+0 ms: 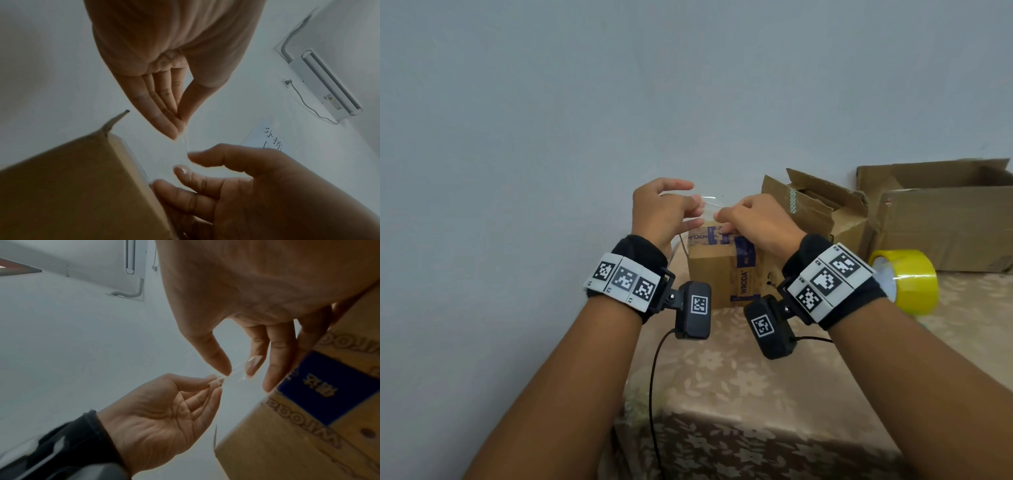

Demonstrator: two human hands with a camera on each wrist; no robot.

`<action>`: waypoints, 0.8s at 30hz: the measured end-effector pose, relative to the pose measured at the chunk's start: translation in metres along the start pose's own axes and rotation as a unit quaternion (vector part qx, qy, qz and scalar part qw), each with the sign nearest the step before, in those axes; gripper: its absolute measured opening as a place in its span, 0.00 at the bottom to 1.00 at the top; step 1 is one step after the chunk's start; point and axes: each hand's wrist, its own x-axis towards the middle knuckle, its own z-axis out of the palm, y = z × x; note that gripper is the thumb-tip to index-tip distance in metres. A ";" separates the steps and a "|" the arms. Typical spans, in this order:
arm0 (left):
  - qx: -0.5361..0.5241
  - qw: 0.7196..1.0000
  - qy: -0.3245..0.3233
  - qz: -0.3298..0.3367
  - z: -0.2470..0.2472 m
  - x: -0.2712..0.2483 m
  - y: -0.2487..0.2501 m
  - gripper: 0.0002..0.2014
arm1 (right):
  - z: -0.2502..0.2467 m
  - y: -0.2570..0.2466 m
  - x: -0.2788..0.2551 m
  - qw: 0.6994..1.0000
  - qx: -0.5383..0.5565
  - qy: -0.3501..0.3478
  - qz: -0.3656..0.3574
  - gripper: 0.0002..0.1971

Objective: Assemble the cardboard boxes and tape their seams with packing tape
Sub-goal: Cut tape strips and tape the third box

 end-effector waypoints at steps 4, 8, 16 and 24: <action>0.002 1.000 0.012 0.022 -0.003 -0.003 0.000 0.11 | 0.001 -0.003 0.000 1.000 -0.012 0.003 0.005 0.07; -0.025 1.000 0.000 0.000 -0.006 -0.004 0.001 0.12 | 0.002 -0.005 0.002 1.000 0.016 -0.020 0.013 0.11; -0.057 0.997 -0.015 -0.058 -0.005 -0.007 -0.004 0.14 | -0.007 -0.010 -0.002 0.996 0.066 -0.028 0.044 0.15; 0.043 0.999 0.015 -0.029 -0.014 -0.004 -0.006 0.16 | 0.002 -0.003 0.005 1.000 -0.014 -0.003 0.013 0.18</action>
